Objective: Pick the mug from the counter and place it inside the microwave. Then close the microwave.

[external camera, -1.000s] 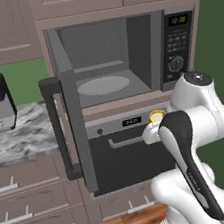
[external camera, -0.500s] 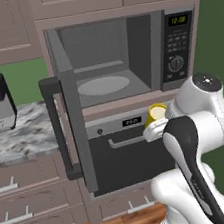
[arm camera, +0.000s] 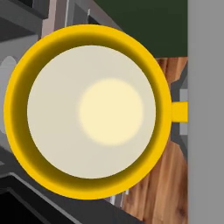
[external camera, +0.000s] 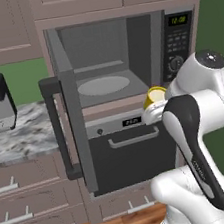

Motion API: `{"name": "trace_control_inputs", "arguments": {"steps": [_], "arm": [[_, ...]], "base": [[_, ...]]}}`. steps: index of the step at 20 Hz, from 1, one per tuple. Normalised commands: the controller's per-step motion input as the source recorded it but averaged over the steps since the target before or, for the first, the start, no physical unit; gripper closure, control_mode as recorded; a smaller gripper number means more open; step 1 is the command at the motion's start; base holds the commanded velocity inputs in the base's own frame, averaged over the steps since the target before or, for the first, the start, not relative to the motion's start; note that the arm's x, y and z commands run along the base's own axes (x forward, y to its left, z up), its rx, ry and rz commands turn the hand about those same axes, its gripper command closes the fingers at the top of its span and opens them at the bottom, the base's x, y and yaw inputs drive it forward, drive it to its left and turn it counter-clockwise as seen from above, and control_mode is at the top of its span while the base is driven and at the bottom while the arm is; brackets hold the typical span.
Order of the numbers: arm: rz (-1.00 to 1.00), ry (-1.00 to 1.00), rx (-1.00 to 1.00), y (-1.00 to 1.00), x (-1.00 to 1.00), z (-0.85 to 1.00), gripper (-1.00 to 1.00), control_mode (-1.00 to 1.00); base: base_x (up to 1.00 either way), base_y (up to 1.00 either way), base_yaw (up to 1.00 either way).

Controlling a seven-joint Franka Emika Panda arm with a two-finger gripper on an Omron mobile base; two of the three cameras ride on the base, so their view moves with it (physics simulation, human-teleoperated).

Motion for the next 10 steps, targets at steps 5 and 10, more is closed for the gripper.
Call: {"name": "trace_control_inputs", "arguments": {"steps": [5,10], "arm": [[0.0,0.0,0.0,0.0,0.41,0.25,1.0,-1.0],[0.0,0.0,0.0,0.0,0.79,0.0,1.0,-1.0]], "base": [[0.0,0.0,0.0],[0.0,0.0,0.0]]}}
